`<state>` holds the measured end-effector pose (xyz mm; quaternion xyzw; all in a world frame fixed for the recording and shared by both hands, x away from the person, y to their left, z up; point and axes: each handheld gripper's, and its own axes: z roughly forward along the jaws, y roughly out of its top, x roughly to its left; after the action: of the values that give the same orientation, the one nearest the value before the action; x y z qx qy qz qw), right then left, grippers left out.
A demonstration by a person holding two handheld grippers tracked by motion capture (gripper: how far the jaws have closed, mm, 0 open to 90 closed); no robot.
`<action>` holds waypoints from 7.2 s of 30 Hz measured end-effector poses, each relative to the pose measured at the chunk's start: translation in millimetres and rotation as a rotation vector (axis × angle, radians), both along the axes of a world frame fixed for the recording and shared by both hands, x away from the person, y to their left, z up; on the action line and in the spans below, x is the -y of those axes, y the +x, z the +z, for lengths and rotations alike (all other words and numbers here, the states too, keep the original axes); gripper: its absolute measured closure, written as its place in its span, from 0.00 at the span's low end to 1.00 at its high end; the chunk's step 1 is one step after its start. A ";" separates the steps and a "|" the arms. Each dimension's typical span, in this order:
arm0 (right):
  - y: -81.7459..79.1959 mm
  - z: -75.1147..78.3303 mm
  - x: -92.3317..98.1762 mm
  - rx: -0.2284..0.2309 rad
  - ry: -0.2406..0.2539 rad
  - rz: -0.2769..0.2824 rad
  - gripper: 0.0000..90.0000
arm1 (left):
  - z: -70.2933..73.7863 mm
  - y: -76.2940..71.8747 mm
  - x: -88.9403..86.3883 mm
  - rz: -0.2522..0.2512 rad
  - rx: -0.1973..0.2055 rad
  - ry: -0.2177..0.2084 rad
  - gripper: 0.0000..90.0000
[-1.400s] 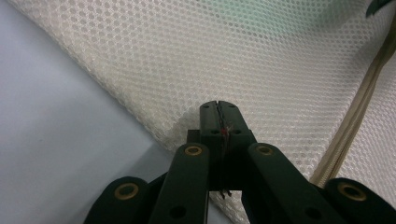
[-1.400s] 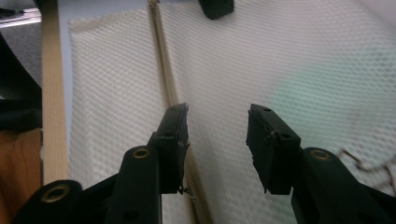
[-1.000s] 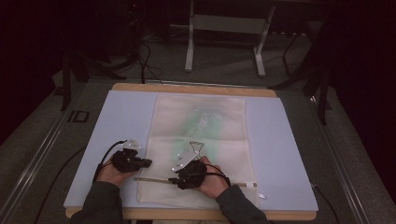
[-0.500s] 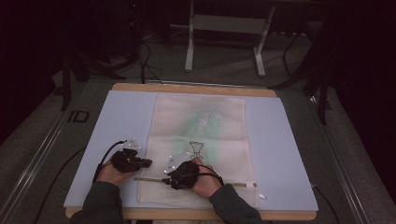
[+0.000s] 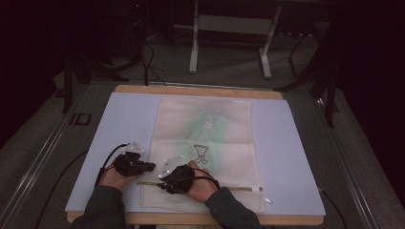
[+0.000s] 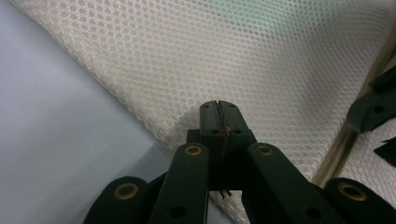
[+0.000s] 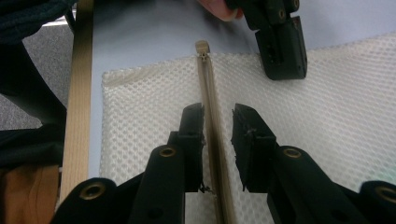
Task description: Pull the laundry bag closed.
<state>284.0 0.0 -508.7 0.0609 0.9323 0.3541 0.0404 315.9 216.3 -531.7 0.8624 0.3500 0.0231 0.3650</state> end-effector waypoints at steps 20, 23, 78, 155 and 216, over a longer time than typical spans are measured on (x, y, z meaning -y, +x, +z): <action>-3.4 -7.2 -31.3 -0.011 0.019 0.027 0.87 | -0.9 1.6 -2.1 0.007 -0.021 -0.020 0.99; -2.5 -8.1 -34.8 -0.007 0.019 0.029 0.89 | -1.3 2.6 -2.9 0.012 -0.033 -0.031 0.99; 10.1 -15.1 -78.6 -0.026 0.030 0.000 0.90 | 9.3 2.5 -24.9 0.096 0.006 -0.191 0.99; 6.4 -20.9 -44.6 -0.045 0.008 0.000 0.91 | 0.1 -10.6 -16.0 0.002 -0.091 -0.062 0.99; 1.6 -15.5 -28.8 0.012 -0.042 0.011 0.92 | 3.1 -20.3 -8.3 0.070 -0.119 0.000 1.00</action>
<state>285.6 28.9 -524.2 0.0530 0.9397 0.3349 0.0452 295.7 224.5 -528.6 0.8495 0.4012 -0.0156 0.3423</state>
